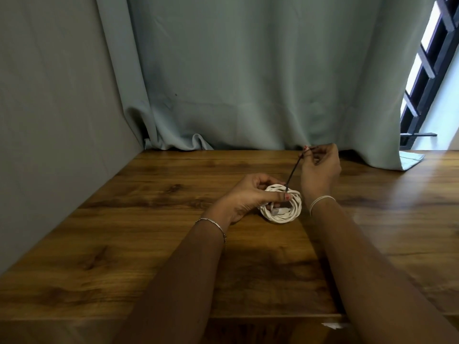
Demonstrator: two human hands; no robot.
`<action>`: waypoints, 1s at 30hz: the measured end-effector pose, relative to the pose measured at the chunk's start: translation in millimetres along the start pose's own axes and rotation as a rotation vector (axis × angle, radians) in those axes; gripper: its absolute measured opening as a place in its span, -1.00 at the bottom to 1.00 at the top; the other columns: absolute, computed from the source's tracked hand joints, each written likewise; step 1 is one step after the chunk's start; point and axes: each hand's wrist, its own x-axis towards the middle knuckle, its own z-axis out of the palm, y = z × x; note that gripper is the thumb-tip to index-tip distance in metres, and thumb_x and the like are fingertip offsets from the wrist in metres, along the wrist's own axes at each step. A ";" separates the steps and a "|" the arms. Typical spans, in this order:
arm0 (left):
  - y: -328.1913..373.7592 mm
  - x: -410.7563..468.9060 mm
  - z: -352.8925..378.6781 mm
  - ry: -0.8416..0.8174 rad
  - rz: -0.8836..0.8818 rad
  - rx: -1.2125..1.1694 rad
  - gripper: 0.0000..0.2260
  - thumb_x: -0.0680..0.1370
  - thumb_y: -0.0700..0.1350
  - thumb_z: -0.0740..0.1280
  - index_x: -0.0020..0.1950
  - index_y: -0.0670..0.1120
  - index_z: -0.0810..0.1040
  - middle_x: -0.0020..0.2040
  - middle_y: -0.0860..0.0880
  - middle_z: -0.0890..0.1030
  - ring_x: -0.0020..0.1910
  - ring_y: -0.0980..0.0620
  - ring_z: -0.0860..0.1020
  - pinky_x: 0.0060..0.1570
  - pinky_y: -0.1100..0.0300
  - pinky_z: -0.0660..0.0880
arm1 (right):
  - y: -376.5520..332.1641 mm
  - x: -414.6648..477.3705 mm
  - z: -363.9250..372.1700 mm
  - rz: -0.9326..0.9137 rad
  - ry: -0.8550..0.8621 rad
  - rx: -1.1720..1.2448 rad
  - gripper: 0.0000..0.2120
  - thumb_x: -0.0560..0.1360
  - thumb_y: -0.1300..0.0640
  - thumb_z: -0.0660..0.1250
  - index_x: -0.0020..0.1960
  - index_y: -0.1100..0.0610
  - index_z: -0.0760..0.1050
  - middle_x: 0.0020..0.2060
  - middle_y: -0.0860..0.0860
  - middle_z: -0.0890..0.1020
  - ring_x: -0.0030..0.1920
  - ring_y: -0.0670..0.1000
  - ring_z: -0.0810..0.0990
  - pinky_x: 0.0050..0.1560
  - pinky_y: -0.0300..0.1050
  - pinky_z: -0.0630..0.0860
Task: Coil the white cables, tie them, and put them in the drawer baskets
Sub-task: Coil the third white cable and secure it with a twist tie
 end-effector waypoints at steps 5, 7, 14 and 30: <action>-1.5 -0.3 -3.0 0.079 0.016 0.007 -0.74 0.40 -0.29 0.50 0.06 -0.25 0.59 -0.12 -0.16 0.67 -0.39 0.11 0.61 -0.43 0.32 0.50 | -5.1 3.2 4.3 0.216 -0.158 0.426 -0.87 0.51 0.19 0.40 -0.03 0.15 0.45 -0.24 0.02 0.61 -0.34 -0.16 0.57 -0.27 -0.26 0.52; -2.4 0.3 -4.2 0.120 0.033 0.018 -0.79 0.40 -0.28 0.51 0.00 -0.20 0.61 -0.13 -0.15 0.67 -0.38 0.10 0.60 -0.41 0.32 0.50 | -8.5 -0.7 4.6 0.247 -0.291 0.389 -0.82 0.52 0.15 0.39 0.06 0.20 0.51 -0.21 0.02 0.63 -0.37 -0.21 0.55 -0.37 -0.38 0.44; -3.8 4.5 -10.4 0.270 0.083 0.061 -0.72 0.38 -0.16 0.54 0.04 -0.19 0.63 -0.05 -0.15 0.69 -0.12 -0.04 0.66 -0.15 0.15 0.60 | -6.7 -15.0 10.1 0.229 -0.678 0.205 -0.93 0.47 0.21 0.43 -0.06 0.18 0.62 -0.12 0.16 0.68 -0.15 0.07 0.62 0.01 0.03 0.57; -3.8 6.2 -10.3 0.305 0.040 0.051 -0.68 0.40 -0.18 0.53 0.11 -0.18 0.60 0.00 -0.14 0.67 -0.10 -0.03 0.64 -0.15 0.16 0.59 | -2.0 -14.0 9.4 -0.170 -0.489 -0.206 -0.96 0.49 0.09 0.41 -0.12 -0.04 0.61 -0.21 -0.13 0.65 -0.16 -0.10 0.62 -0.12 -0.11 0.56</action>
